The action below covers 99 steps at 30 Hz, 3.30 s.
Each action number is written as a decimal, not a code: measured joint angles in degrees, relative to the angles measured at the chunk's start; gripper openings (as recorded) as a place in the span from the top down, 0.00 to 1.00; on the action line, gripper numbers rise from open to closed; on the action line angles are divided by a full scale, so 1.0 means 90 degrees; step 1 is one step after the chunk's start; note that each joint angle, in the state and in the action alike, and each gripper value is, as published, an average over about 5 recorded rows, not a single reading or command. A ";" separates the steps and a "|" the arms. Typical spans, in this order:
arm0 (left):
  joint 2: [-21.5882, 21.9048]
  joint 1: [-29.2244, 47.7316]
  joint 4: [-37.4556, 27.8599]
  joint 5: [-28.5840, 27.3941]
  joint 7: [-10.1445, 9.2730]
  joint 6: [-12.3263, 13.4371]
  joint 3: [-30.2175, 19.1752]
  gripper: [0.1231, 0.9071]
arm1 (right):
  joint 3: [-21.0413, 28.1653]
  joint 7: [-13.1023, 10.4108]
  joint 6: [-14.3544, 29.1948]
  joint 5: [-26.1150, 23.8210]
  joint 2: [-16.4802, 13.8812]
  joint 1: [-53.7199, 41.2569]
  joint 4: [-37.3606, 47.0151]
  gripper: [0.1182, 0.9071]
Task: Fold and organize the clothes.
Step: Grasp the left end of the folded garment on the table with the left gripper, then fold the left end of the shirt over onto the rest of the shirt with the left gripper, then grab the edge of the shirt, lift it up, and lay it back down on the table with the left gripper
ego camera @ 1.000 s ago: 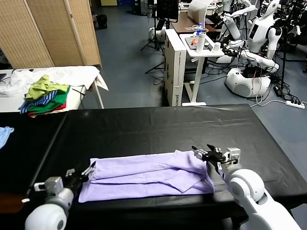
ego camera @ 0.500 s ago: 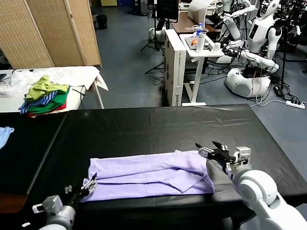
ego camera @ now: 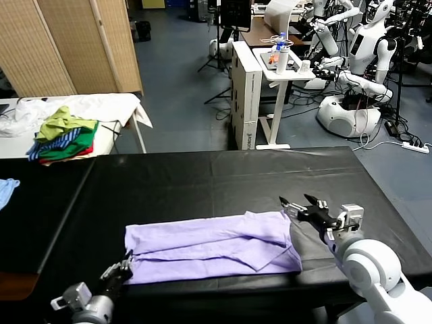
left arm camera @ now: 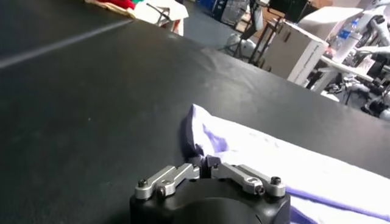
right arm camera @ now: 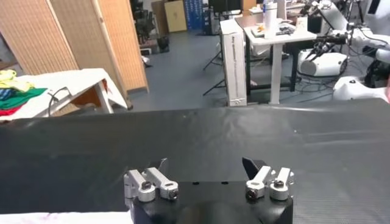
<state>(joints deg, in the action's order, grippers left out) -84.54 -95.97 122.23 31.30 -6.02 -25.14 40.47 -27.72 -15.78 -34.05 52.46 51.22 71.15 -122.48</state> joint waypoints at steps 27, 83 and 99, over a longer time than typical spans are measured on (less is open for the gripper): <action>0.1642 -0.0694 0.0509 -0.2096 -0.0106 0.0285 0.1233 0.94 | -0.0381 -0.0017 0.0360 -0.0503 0.0312 0.1435 -0.0619 0.00; -0.0751 0.0937 -0.0145 -0.1773 -0.0515 0.0155 -0.3455 0.39 | -0.0003 0.0824 0.0550 -0.1513 0.0249 0.2073 -0.0609 0.00; 0.0516 0.0837 0.0458 -0.1882 0.0031 0.0608 -0.1904 0.00 | 0.2419 0.2179 0.0985 -0.2083 -0.0880 -0.0113 -0.0388 0.00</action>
<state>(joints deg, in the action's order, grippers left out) -79.89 -88.44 126.35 14.37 -5.75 -19.67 23.34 -5.95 3.83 -25.18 33.71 43.30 70.13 -125.98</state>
